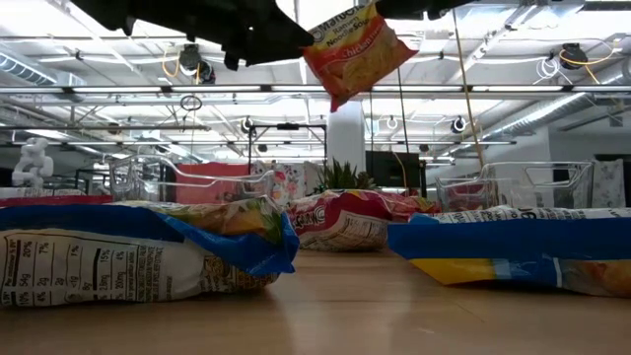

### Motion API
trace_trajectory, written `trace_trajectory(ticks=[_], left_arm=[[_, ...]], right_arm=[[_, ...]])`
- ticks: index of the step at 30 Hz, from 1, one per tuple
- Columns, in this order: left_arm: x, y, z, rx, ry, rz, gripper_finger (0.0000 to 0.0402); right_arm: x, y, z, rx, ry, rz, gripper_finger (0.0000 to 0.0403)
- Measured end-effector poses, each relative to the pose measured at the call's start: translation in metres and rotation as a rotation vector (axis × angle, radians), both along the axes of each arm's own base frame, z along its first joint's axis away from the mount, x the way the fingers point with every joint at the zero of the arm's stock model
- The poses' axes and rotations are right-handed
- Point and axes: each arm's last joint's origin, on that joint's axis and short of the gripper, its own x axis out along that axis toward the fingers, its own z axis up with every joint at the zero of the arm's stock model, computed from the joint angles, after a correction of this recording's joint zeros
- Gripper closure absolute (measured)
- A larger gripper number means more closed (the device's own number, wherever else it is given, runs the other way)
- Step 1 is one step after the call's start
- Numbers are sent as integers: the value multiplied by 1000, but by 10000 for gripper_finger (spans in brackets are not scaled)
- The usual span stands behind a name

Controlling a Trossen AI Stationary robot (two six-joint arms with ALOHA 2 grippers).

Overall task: Sort Maruchan noodles
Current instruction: Put the top right orange noodle pack into the top left transparent bin

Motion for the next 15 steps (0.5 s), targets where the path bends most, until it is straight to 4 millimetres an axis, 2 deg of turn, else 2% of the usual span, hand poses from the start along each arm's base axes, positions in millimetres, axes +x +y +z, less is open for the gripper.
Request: trace_trajectory(ticks=[10, 15], left_arm=[[-4, 5, -1, 47, 59, 38, 190], [-11, 6, 9, 6, 44, -39, 190]], right_arm=[[0, 1, -5, -7, 51, 2, 403], [-1, 3, -7, -9, 79, 12, 403]])
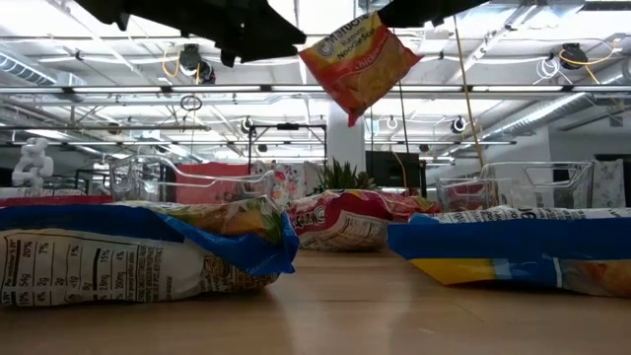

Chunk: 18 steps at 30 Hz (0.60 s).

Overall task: Sort Maruchan noodles
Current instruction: Put the top right orange noodle pack into the top left transparent bin

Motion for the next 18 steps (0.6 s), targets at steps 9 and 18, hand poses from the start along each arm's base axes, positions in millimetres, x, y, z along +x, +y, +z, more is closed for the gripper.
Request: trace_trajectory(ticks=[9, 18], left_arm=[[3, 5, -4, -34, 21, -80, 190], [12, 14, -16, -37, 30, -47, 194]], right_arm=[[0, 0, 0, 25, -16, -4, 403], [0, 0, 0, 25, -17, 2, 403]])
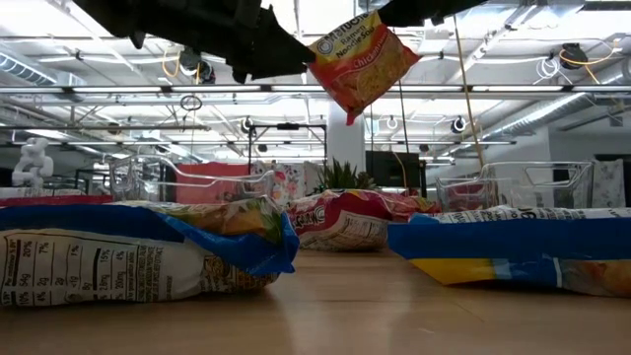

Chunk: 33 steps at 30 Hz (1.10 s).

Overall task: Sort Maruchan noodles
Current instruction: Put the top right orange noodle pack into the top left transparent bin

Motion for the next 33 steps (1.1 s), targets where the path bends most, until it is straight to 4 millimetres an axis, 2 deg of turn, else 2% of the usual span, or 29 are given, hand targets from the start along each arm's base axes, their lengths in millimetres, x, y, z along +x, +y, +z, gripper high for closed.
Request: trace_trajectory(ticks=[3, 11, 18, 25, 28, 33], left_arm=[[0, -1, 1, 2, -9, -5, 221], [0, -2, 1, 31, 4, -66, 335], [0, -3, 1, 64, 13, -82, 390], [0, -4, 1, 61, 14, -108, 398], [-2, -3, 3, 61, 16, -106, 399], [-15, 12, 14, 41, 29, -53, 400]], right_arm=[[0, 0, 0, 0, 0, 1, 403], [0, 0, 0, 2, 0, 21, 403], [0, 0, 0, -1, 1, 22, 403], [0, 0, 1, 1, -4, 20, 376], [-1, 0, 2, 8, -16, 18, 347], [-12, 1, 10, 16, -35, -74, 293]])
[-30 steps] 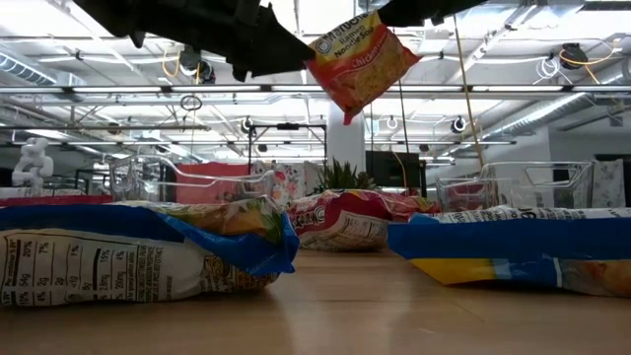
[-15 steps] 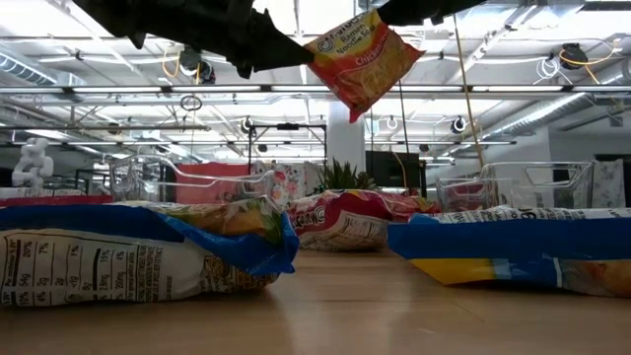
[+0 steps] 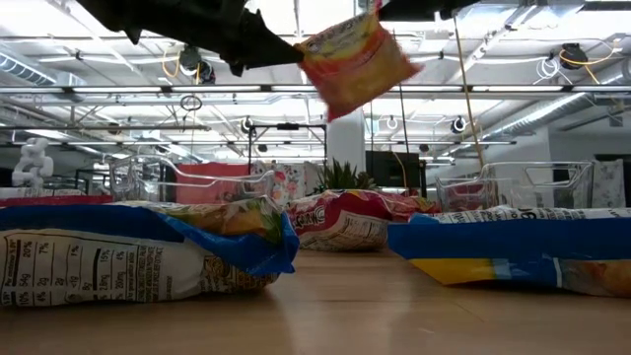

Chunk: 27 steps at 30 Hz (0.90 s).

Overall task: Sort Maruchan noodles
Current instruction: Put the top right orange noodle pack into the top left transparent bin

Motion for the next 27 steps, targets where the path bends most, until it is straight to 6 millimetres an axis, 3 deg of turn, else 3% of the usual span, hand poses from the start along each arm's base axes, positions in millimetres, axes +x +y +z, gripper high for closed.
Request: trace_trajectory(ticks=[7, 17, 22, 27], left_arm=[[-39, 19, 27, -3, 22, 117, 400], [-97, 48, 48, 123, 102, 397, 400], [-110, 63, 45, 261, 238, 446, 401], [-110, 85, 42, 463, 346, 401, 401]], right_arm=[[-28, 9, 17, -25, -19, -129, 251], [-44, 18, 25, -21, -40, -104, 251], [-44, 20, 24, -39, -21, -93, 252], [-44, 20, 24, -44, -17, -93, 252]])
